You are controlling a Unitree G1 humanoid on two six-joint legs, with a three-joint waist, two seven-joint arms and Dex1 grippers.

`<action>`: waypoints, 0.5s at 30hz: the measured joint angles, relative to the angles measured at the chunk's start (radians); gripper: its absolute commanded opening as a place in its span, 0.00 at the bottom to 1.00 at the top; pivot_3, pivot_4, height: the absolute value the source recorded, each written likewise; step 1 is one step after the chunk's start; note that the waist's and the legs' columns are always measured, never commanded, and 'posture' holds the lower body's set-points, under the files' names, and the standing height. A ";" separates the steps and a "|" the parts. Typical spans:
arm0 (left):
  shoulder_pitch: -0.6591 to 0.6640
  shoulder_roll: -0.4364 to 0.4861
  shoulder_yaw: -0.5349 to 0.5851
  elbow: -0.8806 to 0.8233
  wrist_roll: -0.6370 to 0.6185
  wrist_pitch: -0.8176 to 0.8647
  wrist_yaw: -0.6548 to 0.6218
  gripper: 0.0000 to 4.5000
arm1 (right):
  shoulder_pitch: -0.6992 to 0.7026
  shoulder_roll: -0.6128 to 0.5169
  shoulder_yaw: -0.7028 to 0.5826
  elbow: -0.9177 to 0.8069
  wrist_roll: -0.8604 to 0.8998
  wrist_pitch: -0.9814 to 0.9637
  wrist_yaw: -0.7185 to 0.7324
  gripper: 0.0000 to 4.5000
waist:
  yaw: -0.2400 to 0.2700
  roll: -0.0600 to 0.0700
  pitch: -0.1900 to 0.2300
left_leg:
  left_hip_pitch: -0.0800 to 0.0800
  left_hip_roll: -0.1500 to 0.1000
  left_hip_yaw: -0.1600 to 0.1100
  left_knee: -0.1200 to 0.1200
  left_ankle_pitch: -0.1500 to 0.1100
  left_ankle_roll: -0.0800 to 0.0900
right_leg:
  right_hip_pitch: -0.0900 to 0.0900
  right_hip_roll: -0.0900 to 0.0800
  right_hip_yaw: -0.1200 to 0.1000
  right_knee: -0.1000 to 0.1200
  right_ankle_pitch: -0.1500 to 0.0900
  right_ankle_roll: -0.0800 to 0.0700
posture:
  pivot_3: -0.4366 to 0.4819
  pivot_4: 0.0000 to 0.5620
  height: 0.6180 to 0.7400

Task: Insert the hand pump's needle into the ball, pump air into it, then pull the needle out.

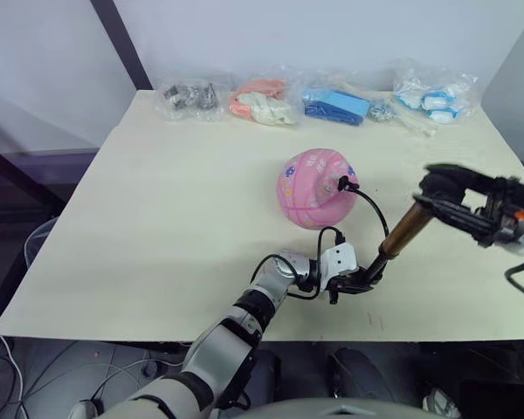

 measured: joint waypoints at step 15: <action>-0.002 0.003 0.000 0.004 0.000 0.000 -0.002 0.24 | -0.003 -0.009 -0.040 -0.006 0.006 0.014 0.014 0.47 | 0.000 -0.001 0.000 | 0.001 0.000 0.000 0.000 0.000 0.000 | 0.000 0.000 0.000 0.000 0.000 0.000 | 0.48 0.27 1.00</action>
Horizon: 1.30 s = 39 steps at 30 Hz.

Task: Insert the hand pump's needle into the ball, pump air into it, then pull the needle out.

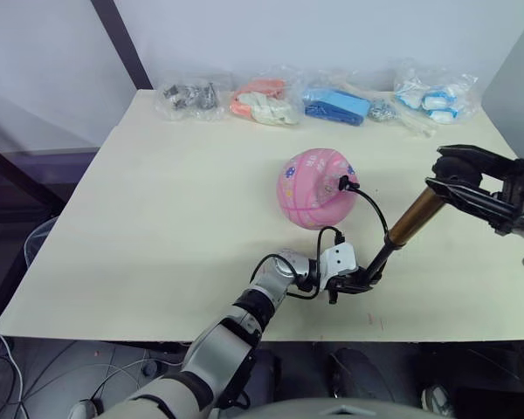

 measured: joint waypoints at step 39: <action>-0.005 0.005 0.000 0.008 0.008 -0.004 -0.004 0.24 | 0.108 0.120 0.196 0.006 -0.191 -0.118 0.007 0.47 | 0.000 -0.002 -0.007 | 0.000 0.000 -0.002 -0.002 0.000 0.000 | 0.000 0.001 -0.001 -0.001 0.000 0.000 | 0.48 0.27 1.00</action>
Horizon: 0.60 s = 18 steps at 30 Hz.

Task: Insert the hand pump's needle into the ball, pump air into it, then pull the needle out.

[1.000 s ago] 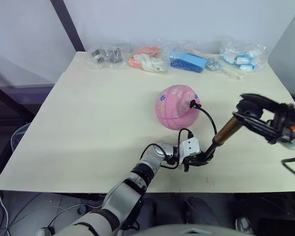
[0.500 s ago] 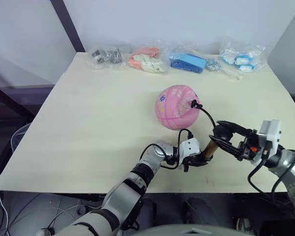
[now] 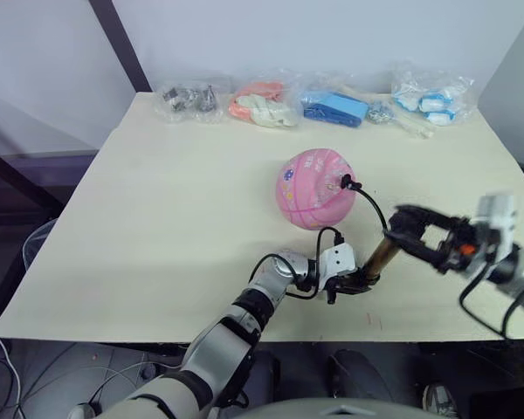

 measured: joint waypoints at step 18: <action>-0.004 -0.001 0.001 -0.005 -0.006 -0.001 -0.002 0.24 | -0.184 -0.181 -0.195 0.033 0.305 0.243 -0.056 0.47 | 0.002 0.003 0.007 | -0.002 0.000 0.002 0.001 0.000 0.000 | -0.001 -0.002 0.001 0.000 0.000 0.000 | 0.48 0.27 1.00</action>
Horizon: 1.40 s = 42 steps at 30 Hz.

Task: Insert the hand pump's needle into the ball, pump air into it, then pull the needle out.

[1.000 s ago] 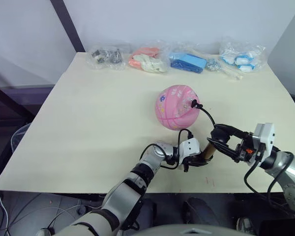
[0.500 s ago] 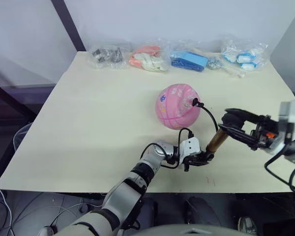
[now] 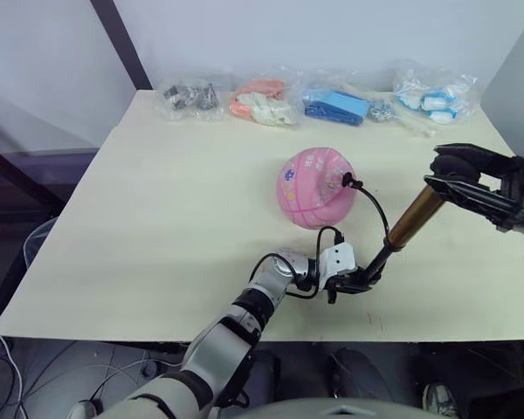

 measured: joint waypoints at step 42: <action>0.014 -0.002 -0.001 0.005 0.010 -0.009 0.010 0.24 | 0.230 0.183 0.218 -0.008 -0.365 -0.218 0.073 0.47 | 0.001 -0.005 -0.011 | 0.002 -0.001 -0.001 0.000 0.000 0.000 | 0.001 0.000 -0.001 -0.001 0.000 0.000 | 0.48 0.27 1.00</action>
